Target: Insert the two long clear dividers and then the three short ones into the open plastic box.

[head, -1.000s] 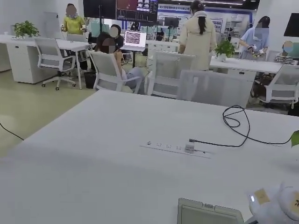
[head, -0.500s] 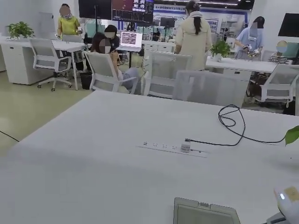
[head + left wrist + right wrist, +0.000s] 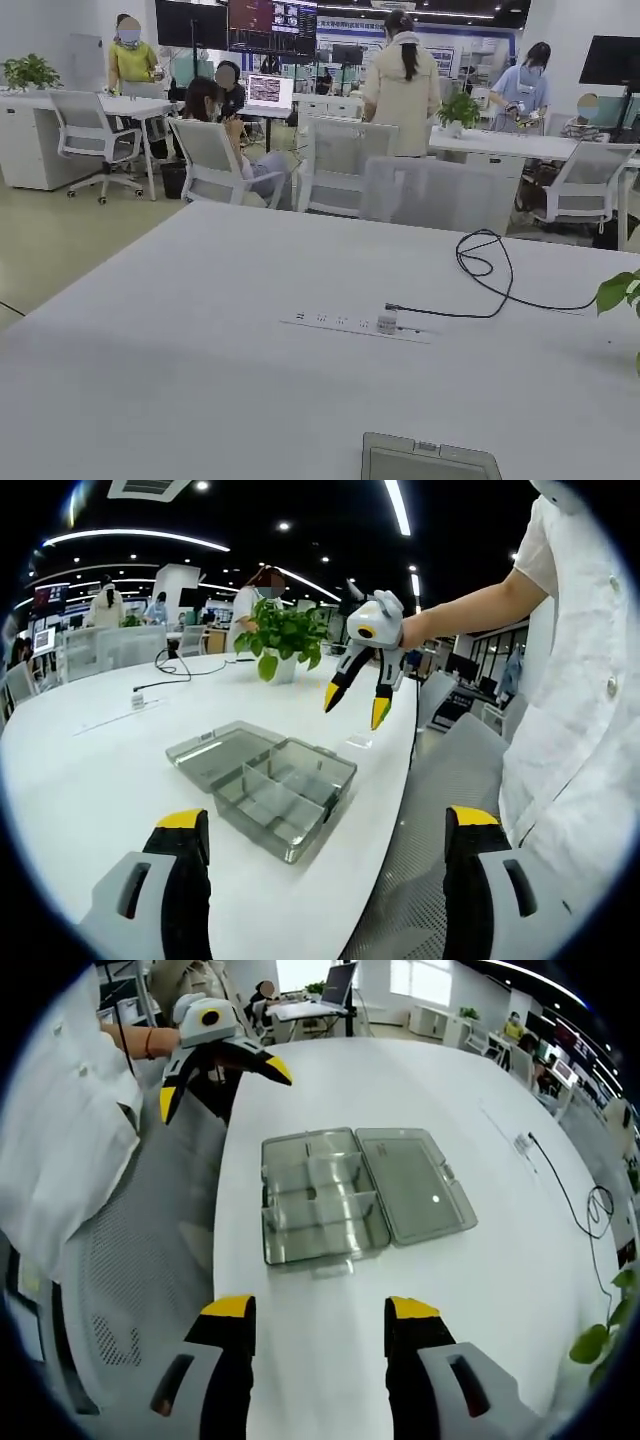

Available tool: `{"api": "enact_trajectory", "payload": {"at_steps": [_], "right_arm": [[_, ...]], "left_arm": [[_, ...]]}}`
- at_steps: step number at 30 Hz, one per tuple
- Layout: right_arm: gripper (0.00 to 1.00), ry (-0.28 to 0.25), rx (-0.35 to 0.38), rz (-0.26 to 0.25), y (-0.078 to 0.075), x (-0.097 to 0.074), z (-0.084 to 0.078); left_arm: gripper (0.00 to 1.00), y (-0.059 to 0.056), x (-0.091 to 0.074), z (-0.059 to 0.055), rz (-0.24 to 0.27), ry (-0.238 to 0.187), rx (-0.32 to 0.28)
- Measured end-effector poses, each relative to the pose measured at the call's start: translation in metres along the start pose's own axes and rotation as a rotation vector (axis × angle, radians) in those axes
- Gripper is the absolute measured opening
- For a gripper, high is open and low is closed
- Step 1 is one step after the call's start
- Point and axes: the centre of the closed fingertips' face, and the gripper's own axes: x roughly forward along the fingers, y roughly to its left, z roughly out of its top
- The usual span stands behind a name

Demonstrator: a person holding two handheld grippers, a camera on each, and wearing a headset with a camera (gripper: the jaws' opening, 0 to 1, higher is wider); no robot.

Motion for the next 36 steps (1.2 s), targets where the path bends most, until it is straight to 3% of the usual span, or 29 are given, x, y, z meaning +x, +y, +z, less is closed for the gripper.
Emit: {"api": "enact_trajectory", "payload": {"at_steps": [6, 17, 25, 31, 36], "right_arm": [[0.55, 0.083, 0.007, 0.003, -0.001, -0.003, -0.041], [0.54, 0.273, -0.083, 0.025, -0.008, 0.003, -0.11], [0.51, 0.341, -0.156, 0.02, -0.016, 0.013, -0.133], [0.48, 0.378, -0.203, 0.029, -0.013, 0.019, -0.143], [0.45, 0.384, -0.236, 0.016, -0.015, 0.018, -0.141]], "left_arm": [[1.0, 0.001, 0.0, 0.002, -0.003, -0.001, 0.002], [1.0, 0.003, -0.001, 0.002, 0.001, 0.003, -0.003], [1.0, 0.003, -0.002, 0.0, 0.006, 0.01, -0.009], [1.0, 0.004, -0.003, 0.0, 0.008, 0.012, -0.012], [1.0, 0.004, -0.003, -0.001, 0.007, 0.013, -0.012]]}}
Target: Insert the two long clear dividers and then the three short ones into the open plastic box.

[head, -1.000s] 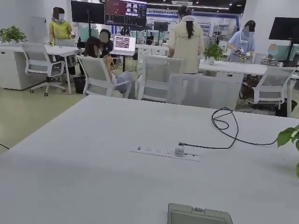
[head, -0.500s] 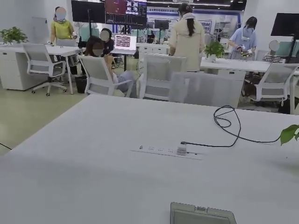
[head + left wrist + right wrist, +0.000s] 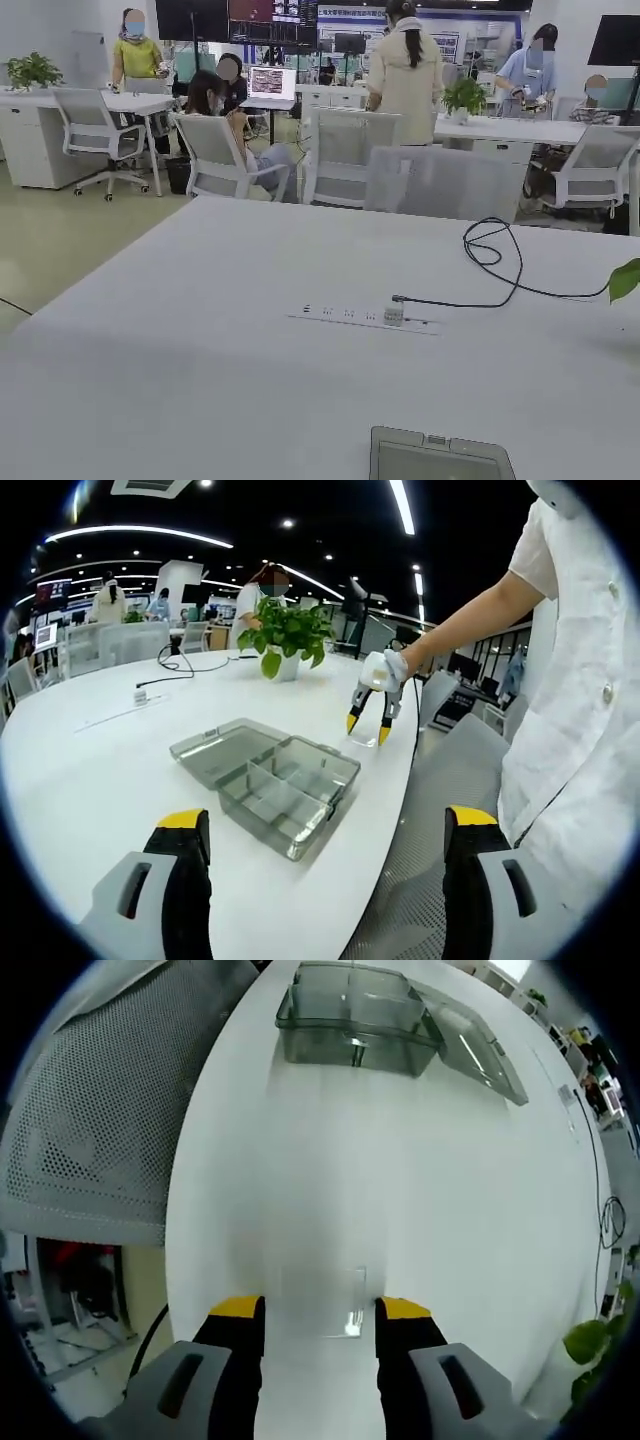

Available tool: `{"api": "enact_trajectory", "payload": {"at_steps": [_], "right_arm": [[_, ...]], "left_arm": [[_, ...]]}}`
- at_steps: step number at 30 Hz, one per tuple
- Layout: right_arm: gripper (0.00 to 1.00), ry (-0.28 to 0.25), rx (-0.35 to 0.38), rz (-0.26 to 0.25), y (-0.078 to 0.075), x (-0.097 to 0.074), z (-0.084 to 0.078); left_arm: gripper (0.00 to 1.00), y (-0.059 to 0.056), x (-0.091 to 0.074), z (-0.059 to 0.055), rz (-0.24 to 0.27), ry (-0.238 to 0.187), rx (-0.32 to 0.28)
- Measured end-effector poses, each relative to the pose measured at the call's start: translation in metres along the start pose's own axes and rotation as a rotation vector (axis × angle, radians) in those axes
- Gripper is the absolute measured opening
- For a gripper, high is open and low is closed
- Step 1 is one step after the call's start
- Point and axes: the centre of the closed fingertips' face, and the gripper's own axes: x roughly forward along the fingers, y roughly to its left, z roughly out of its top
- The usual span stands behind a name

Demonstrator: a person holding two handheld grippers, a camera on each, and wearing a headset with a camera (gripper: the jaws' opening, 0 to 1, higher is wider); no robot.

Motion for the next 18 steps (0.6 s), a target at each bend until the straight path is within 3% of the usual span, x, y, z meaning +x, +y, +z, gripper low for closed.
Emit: {"api": "enact_trajectory", "payload": {"at_steps": [5, 13, 18], "right_arm": [[0.45, -0.008, 0.009, -0.002, -0.0004, -0.0002, -0.0004], [0.33, -0.005, 0.009, -0.004, 0.0007, -0.0001, 0.0001], [0.33, 0.003, 0.011, -0.005, 0.0011, 0.0001, -0.0004]], "left_arm": [[0.99, 0.0007, 0.0001, 0.0001, 0.001, -0.003, -0.004], [0.99, 0.0007, -0.0003, -0.001, 0.001, -0.001, -0.005], [0.99, 0.0002, -0.0013, -0.0008, 0.001, -0.002, -0.004]]}}
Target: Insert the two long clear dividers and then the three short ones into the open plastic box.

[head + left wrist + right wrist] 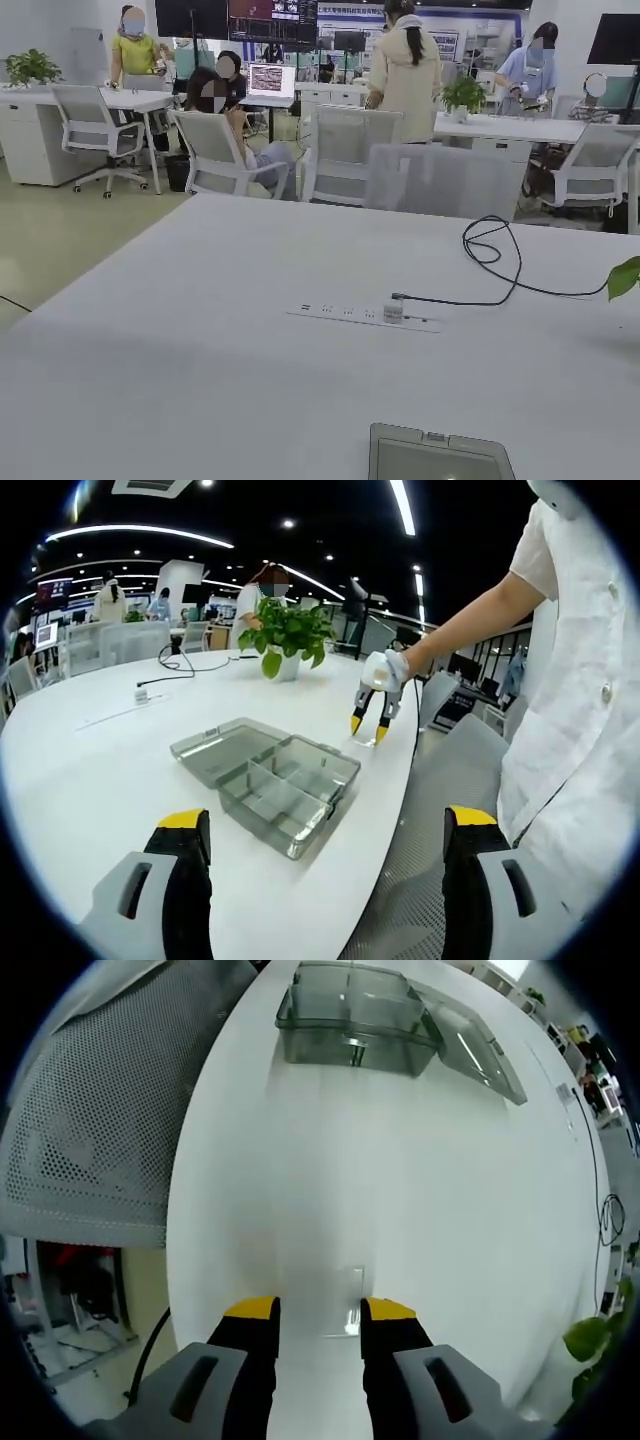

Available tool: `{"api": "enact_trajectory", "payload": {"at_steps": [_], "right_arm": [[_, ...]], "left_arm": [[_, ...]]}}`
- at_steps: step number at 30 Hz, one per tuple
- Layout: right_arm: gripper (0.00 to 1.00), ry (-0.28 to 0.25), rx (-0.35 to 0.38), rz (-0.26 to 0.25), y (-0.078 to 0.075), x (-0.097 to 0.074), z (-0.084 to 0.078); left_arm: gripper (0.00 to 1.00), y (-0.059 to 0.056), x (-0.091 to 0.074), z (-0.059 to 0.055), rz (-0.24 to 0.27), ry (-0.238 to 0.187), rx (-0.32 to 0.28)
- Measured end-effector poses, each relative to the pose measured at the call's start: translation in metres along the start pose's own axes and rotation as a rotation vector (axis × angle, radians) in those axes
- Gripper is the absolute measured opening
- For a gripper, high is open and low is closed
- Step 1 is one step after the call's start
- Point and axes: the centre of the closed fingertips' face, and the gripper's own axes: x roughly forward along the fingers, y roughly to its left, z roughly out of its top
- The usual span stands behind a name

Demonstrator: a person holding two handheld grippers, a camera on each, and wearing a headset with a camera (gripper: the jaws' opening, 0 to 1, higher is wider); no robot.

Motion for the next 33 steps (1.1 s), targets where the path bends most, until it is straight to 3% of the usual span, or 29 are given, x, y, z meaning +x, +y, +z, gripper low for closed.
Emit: {"api": "enact_trajectory", "payload": {"at_steps": [8, 18, 25, 27, 31, 33], "right_arm": [[0.33, -0.019, 0.007, -0.021, -0.001, -0.006, 0.007], [0.33, -0.111, 0.001, -0.095, -0.006, -0.041, 0.048], [0.33, -0.187, -0.014, -0.162, -0.008, -0.074, 0.091], [0.33, -0.209, -0.019, -0.18, -0.008, -0.083, 0.104], [0.33, -0.256, -0.017, -0.205, -0.006, -0.101, 0.131], [0.33, -0.265, -0.023, -0.213, -0.005, -0.106, 0.139]], "left_arm": [[0.99, 0.002, -0.002, 0.002, 0.004, -0.003, 0.001], [0.98, 0.002, -0.001, 0.018, 0.001, -0.027, -0.017], [0.93, 0.005, 0.004, 0.038, 0.009, -0.078, -0.099], [0.9, 0.006, 0.007, 0.041, 0.012, -0.075, -0.134], [0.87, 0.0, 0.015, 0.059, -0.015, -0.125, -0.216], [0.84, -0.002, 0.021, 0.063, -0.028, -0.125, -0.277]]}}
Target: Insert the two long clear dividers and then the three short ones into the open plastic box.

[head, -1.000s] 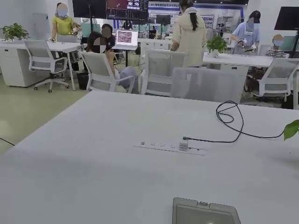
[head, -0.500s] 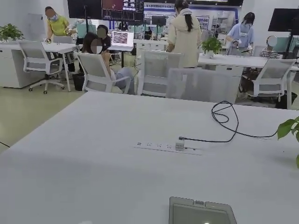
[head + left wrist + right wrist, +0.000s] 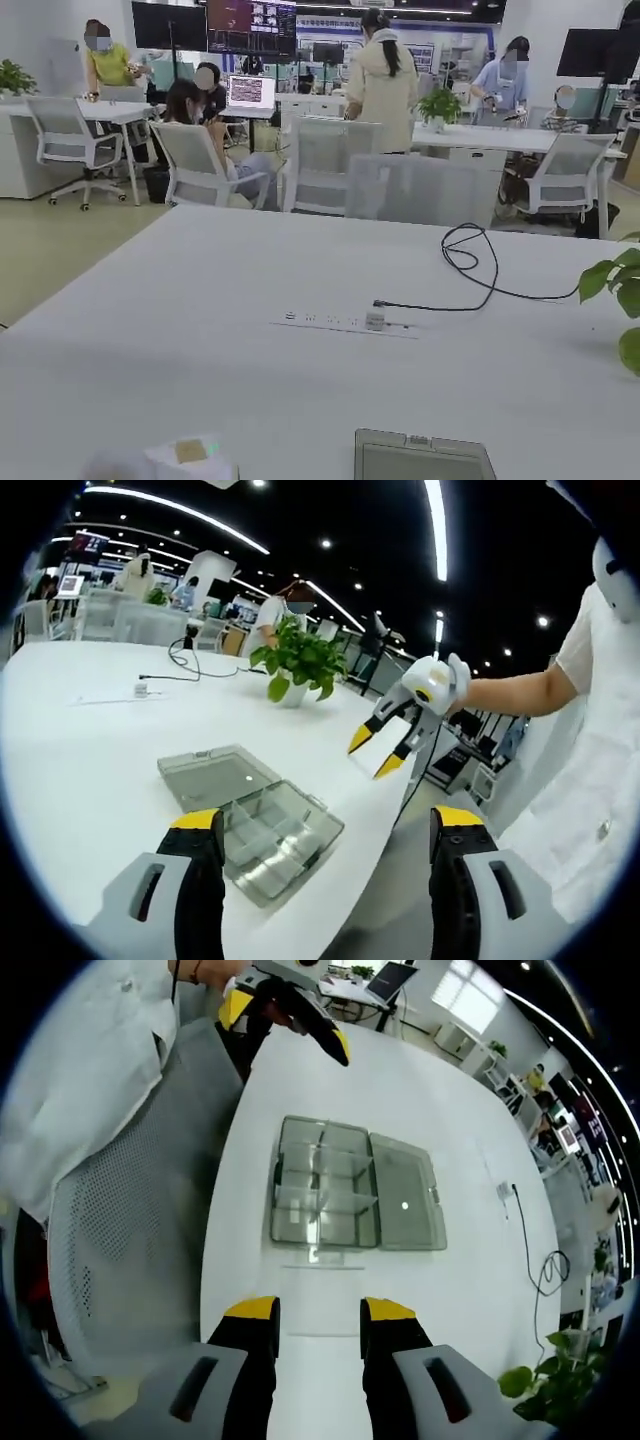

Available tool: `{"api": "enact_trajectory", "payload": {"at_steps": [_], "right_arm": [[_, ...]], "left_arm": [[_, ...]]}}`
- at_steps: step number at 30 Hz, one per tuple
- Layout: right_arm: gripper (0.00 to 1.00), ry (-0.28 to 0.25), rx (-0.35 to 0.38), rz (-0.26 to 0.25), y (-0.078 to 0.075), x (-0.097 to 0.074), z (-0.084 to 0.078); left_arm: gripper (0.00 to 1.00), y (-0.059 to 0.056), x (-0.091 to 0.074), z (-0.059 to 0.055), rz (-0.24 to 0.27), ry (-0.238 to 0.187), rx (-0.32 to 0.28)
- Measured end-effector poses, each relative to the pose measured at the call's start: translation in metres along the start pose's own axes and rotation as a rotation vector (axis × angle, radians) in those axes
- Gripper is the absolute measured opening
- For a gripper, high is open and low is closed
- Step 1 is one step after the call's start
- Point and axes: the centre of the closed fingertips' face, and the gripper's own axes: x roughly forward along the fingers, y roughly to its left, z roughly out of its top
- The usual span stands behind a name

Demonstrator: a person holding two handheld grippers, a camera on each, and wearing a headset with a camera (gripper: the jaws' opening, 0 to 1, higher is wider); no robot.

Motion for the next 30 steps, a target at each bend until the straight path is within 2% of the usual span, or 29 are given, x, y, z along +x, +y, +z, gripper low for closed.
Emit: {"api": "enact_trajectory", "payload": {"at_steps": [1, 2, 3, 5, 6, 7, 8, 10, 12, 14, 18, 20, 25, 30], "right_arm": [[0.33, -0.011, 0.001, -0.006, 0.0, -0.002, 0.007], [0.33, -0.016, 0.002, -0.008, 0.0, -0.003, 0.011], [0.33, -0.023, 0.0, -0.013, 0.0, -0.005, 0.018], [0.33, -0.036, 0.001, -0.024, 0.0, -0.008, 0.028], [0.33, -0.044, 0.003, -0.026, 0.0, -0.008, 0.032], [0.33, -0.049, 0.003, -0.027, 0.0, -0.009, 0.036], [0.33, -0.053, -0.001, -0.031, 0.001, -0.01, 0.042], [0.33, -0.062, -0.004, -0.032, 0.002, -0.011, 0.05], [0.33, -0.071, -0.004, -0.033, 0.004, -0.011, 0.058], [0.33, -0.077, -0.008, -0.033, 0.005, -0.012, 0.063], [0.33, -0.088, -0.012, -0.031, 0.008, -0.013, 0.074], [0.33, -0.091, -0.017, -0.033, 0.009, -0.013, 0.079], [0.33, -0.1, -0.024, -0.029, 0.013, -0.013, 0.088], [0.33, -0.109, -0.03, -0.025, 0.016, -0.013, 0.094]], "left_arm": [[0.83, -0.001, 0.001, 0.002, -0.007, -0.009, -0.002], [0.82, -0.004, 0.005, 0.005, -0.019, -0.018, -0.028], [0.8, -0.005, 0.008, 0.004, -0.018, -0.007, -0.062], [0.77, -0.013, 0.014, 0.009, -0.051, -0.019, -0.104], [0.75, -0.014, 0.017, 0.006, -0.044, 0.003, -0.163], [0.73, -0.015, 0.02, 0.006, -0.052, 0.004, -0.19], [0.71, -0.019, 0.024, 0.008, -0.073, -0.005, -0.206], [0.64, -0.02, 0.03, 0.008, -0.075, 0.003, -0.242], [0.57, -0.022, 0.034, 0.003, -0.077, 0.031, -0.294], [0.53, -0.027, 0.04, 0.006, -0.103, 0.014, -0.325], [0.43, -0.033, 0.051, 0.002, -0.113, 0.043, -0.398], [0.39, -0.033, 0.057, -0.004, -0.112, 0.067, -0.414], [0.25, -0.042, 0.065, -0.005, -0.146, 0.076, -0.466], [0.16, -0.046, 0.072, -0.007, -0.155, 0.086, -0.485]]}}
